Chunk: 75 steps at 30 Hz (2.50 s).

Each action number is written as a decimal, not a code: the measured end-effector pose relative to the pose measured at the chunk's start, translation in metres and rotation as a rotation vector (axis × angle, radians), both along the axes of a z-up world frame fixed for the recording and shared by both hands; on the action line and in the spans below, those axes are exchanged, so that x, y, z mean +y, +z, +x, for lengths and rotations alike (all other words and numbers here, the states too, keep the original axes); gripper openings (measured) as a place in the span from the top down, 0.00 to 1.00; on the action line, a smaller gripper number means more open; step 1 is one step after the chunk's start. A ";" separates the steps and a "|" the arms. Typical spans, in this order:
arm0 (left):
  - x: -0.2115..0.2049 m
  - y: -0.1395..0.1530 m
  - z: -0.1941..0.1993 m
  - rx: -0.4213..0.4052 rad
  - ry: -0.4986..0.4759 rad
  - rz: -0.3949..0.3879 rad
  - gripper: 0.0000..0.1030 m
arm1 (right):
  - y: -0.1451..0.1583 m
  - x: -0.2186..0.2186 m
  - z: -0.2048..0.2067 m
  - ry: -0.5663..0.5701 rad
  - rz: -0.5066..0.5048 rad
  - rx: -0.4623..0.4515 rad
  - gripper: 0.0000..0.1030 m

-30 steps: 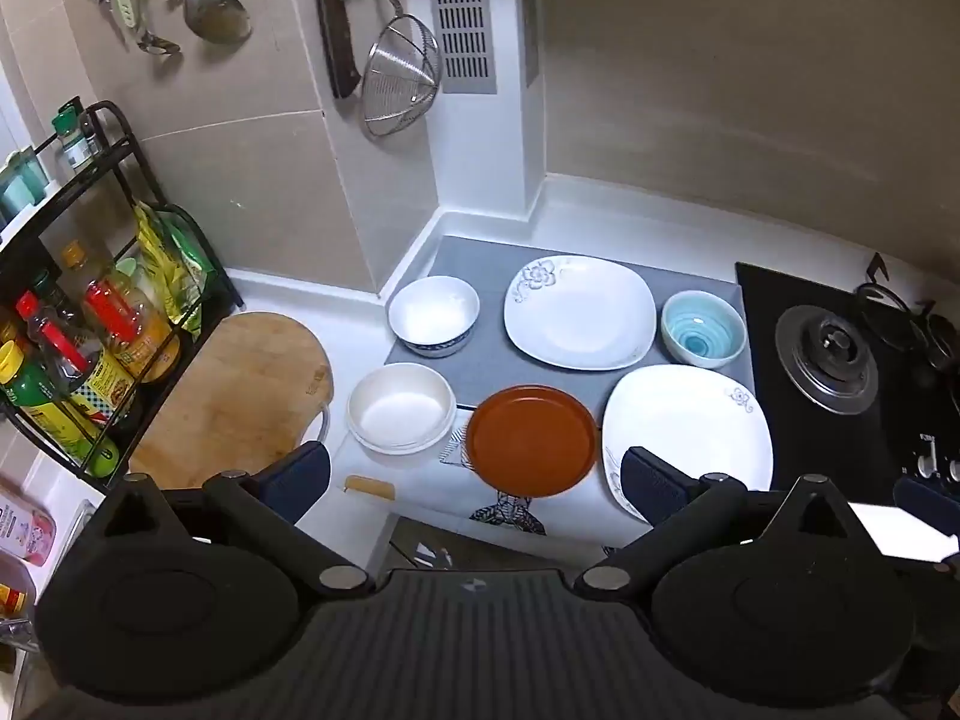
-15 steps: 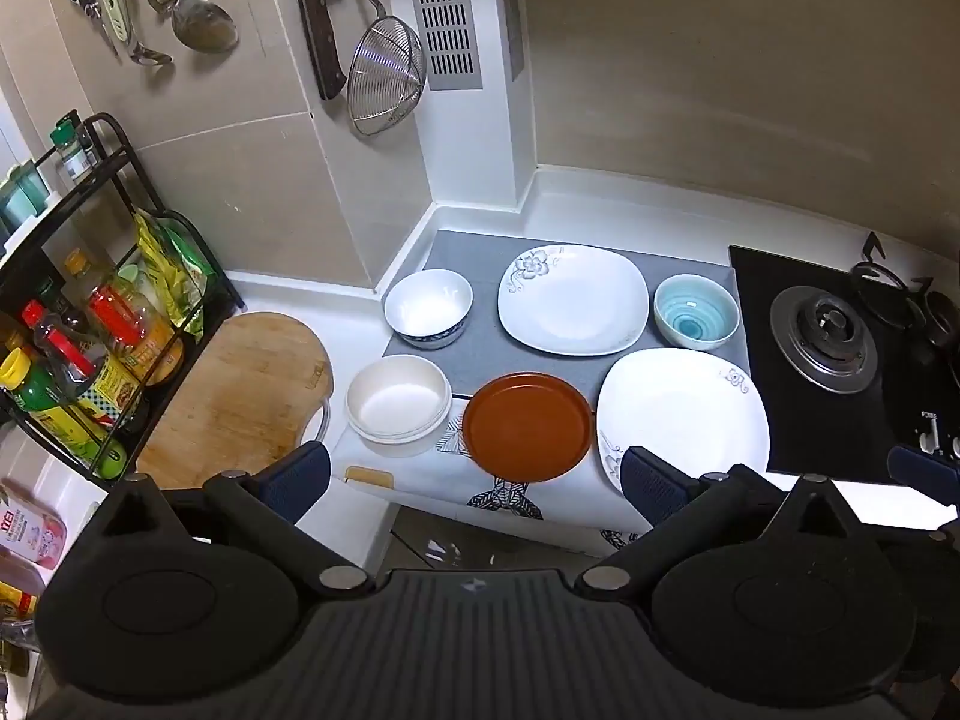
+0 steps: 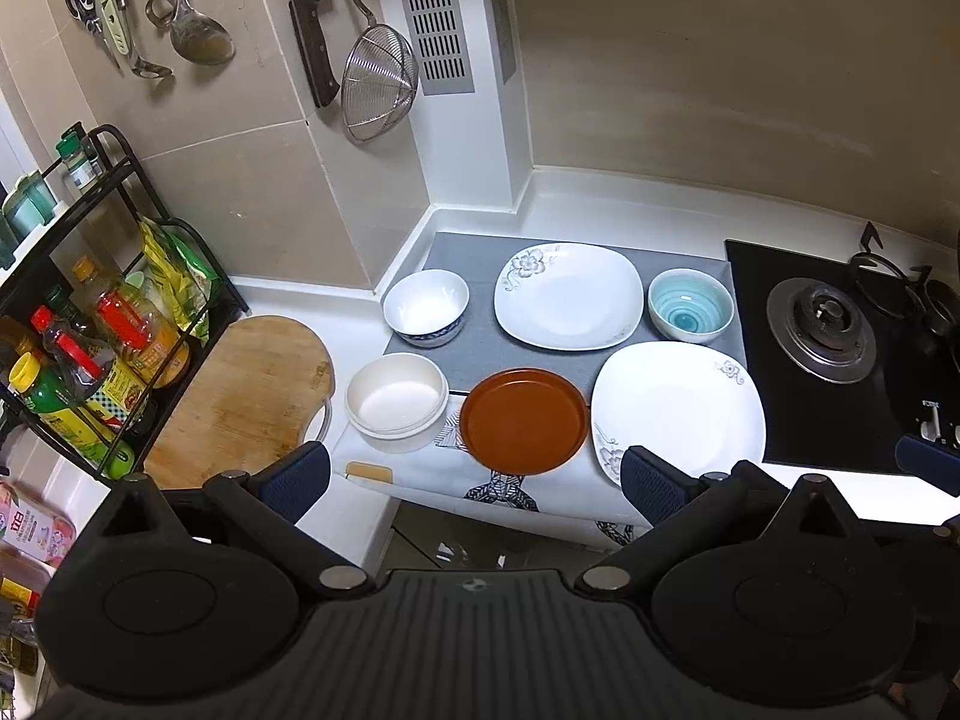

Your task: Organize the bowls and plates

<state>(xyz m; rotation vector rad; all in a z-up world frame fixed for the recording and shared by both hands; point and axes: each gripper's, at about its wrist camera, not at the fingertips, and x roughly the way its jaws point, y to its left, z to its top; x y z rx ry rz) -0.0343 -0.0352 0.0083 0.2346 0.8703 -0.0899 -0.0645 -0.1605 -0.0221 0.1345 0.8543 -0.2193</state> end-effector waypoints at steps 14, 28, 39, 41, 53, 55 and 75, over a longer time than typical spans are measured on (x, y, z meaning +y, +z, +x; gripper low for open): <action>-0.002 -0.003 -0.008 -0.001 -0.009 0.002 0.00 | 0.001 -0.008 -0.004 -0.006 0.004 0.013 0.00; -0.004 -0.007 -0.011 0.001 -0.001 0.009 0.00 | -0.001 -0.006 -0.005 0.004 0.000 0.022 0.00; -0.004 -0.011 -0.009 0.020 0.003 0.008 0.00 | -0.004 -0.004 -0.003 0.011 -0.003 0.036 0.00; -0.004 -0.013 -0.008 0.019 0.005 0.012 0.00 | -0.006 -0.004 -0.001 0.014 -0.003 0.038 0.00; -0.008 -0.030 0.024 0.065 -0.007 0.025 0.00 | -0.026 -0.008 0.028 0.010 0.028 0.088 0.00; -0.010 -0.034 0.034 0.071 -0.024 0.019 0.00 | -0.032 -0.011 0.036 -0.003 0.036 0.097 0.00; -0.024 -0.256 0.194 0.522 -0.192 -0.293 0.33 | -0.180 -0.143 0.080 -0.023 0.169 0.002 0.00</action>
